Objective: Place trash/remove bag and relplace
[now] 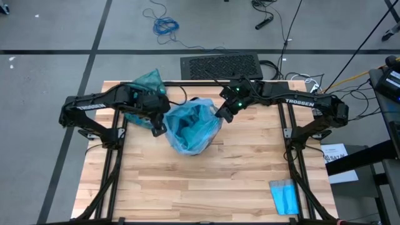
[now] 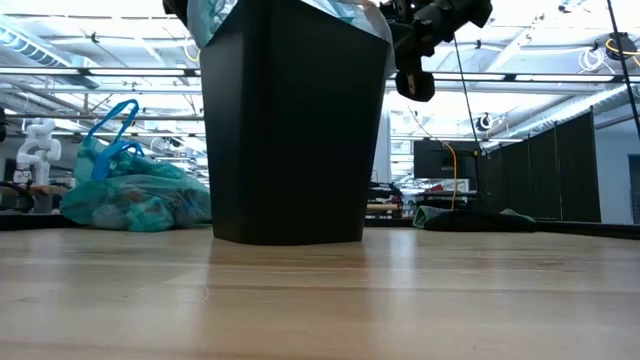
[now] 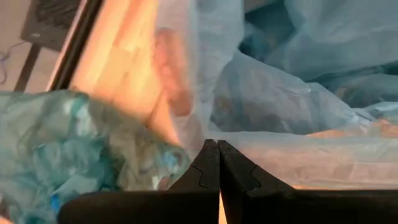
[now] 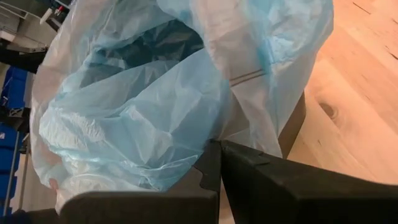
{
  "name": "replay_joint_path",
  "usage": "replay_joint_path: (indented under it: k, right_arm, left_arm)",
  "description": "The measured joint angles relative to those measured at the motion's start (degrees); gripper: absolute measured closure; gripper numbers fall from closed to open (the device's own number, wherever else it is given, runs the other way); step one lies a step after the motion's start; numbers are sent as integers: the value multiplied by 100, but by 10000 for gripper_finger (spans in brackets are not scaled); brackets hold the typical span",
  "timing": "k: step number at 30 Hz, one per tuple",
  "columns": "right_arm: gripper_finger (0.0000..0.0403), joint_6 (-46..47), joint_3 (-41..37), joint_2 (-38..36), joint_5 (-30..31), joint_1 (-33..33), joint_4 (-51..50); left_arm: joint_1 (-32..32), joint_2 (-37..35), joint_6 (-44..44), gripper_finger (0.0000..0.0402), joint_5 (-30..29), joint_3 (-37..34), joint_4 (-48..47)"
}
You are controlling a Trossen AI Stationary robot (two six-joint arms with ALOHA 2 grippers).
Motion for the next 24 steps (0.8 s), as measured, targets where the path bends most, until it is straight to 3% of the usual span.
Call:
replay_joint_path:
  k: [7, 13, 24]
  right_arm:
    - [403, -52, 0, 0, -19, 4, 0]
    - [403, -60, 0, 0, -121, 4, 2]
    - [403, -111, 0, 0, -146, -59, -2]
  left_arm:
    - [-100, -64, -356, 402, -56, -127, -83]
    - [-187, -55, -706, 402, 5, -715, 5]
    - [74, -60, -315, 402, -317, -1536, 1622]
